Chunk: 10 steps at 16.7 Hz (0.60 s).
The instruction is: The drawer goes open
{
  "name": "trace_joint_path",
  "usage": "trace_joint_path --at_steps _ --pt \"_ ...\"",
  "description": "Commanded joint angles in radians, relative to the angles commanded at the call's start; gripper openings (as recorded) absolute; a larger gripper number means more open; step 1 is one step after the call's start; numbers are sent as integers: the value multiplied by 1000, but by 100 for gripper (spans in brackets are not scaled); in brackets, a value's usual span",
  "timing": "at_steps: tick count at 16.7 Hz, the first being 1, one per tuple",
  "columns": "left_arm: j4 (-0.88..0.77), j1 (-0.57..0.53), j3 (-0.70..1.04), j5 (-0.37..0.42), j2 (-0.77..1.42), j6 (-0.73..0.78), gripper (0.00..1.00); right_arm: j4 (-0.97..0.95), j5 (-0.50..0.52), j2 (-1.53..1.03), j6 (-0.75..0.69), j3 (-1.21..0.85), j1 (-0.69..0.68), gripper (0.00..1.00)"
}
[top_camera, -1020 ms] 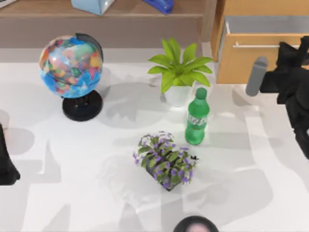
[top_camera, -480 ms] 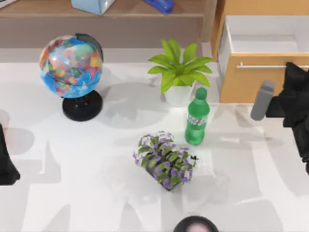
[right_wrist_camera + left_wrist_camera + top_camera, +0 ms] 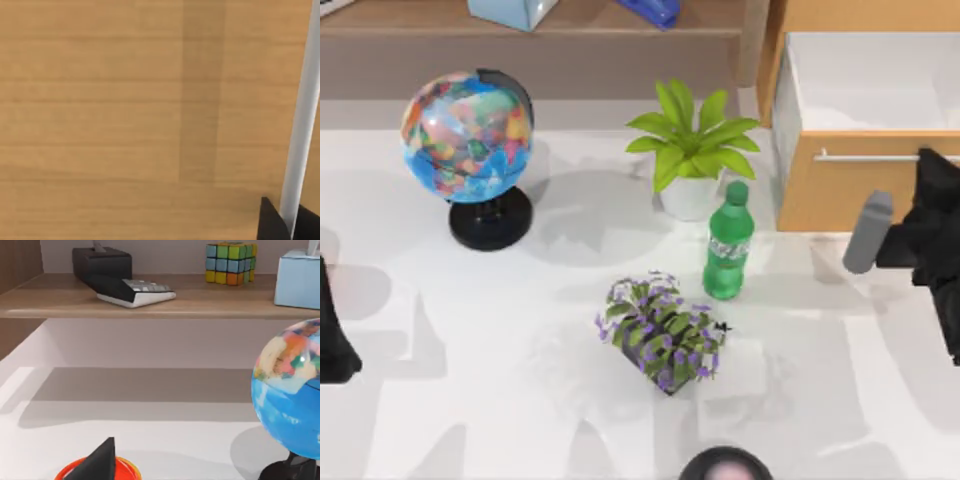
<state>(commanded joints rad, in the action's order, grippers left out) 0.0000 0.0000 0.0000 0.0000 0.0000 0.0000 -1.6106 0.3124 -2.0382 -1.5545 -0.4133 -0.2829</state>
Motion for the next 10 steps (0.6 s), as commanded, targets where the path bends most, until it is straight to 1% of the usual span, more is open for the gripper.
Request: trace_joint_path --at_steps 4,8,10 --pt "0 0 0 0 0 0 100 -89 38 37 3 130 -38 0" --pt "0 0 0 0 0 0 100 -98 43 41 4 141 -42 0" --pt "0 0 0 0 0 0 100 -98 43 41 4 141 -42 15"
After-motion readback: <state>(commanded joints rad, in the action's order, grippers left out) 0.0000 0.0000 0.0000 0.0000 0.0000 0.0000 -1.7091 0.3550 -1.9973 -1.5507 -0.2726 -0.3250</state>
